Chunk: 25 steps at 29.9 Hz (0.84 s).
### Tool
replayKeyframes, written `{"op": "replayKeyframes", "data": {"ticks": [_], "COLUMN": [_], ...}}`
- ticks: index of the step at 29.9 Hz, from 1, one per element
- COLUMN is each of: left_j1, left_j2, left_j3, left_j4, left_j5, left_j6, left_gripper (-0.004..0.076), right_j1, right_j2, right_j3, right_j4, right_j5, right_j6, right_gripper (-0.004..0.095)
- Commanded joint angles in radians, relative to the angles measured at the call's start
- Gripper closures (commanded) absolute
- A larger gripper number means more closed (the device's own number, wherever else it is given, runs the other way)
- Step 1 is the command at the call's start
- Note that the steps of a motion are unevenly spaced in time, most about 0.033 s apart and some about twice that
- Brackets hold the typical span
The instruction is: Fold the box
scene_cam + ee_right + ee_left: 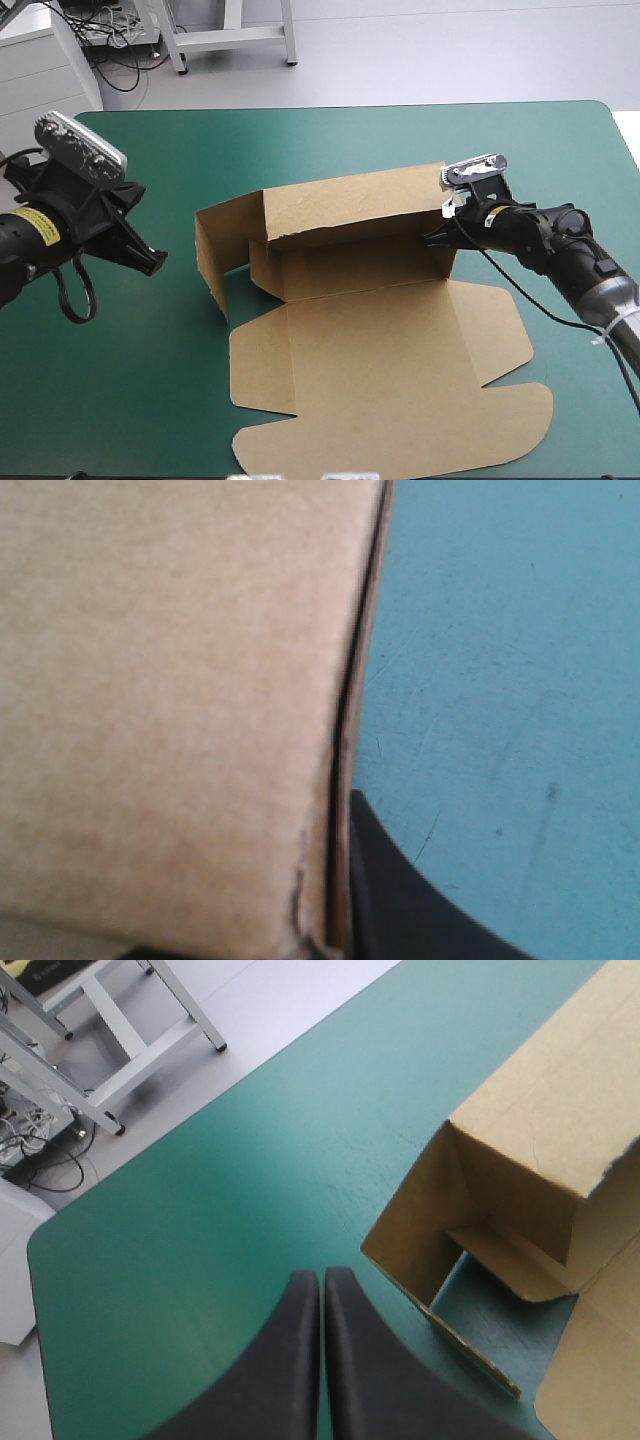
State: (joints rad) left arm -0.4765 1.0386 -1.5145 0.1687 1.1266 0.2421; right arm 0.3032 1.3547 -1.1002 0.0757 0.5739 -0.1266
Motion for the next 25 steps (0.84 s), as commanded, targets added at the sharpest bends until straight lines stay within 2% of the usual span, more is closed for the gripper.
{"op": "replayKeyframes", "data": {"ticks": [1,5,9,15,17,25], "left_j1": [0.005,0.005,0.005,0.005,0.005,0.005], "left_j2": [-0.044,-0.086,-0.137,-0.203,-0.211,-0.221], "left_j3": [0.048,0.135,0.211,0.27,0.272,0.272], "left_j4": [-0.008,0.031,0.083,0.081,0.084,0.124], "left_j5": [-0.061,-0.08,-0.076,-0.077,-0.073,-0.075], "left_j6": [-0.032,-0.083,-0.138,-0.141,-0.142,-0.142], "left_gripper": [0.073,0.073,0.073,0.073,0.073,0.073], "right_j1": [-0.003,-0.003,-0.003,-0.003,-0.003,-0.003], "right_j2": [-0.029,-0.031,-0.031,-0.02,-0.001,0.146], "right_j3": [-0.033,-0.042,-0.093,-0.211,-0.236,-0.244], "right_j4": [0.015,0.014,0.011,0.008,0.0,0.014], "right_j5": [-0.052,0.008,0.149,0.402,0.457,0.474], "right_j6": [0.009,0.004,0.004,-0.011,-0.011,-0.013], "right_gripper": [0.0926,0.0926,0.0926,0.0926,0.0931,0.0931]}}
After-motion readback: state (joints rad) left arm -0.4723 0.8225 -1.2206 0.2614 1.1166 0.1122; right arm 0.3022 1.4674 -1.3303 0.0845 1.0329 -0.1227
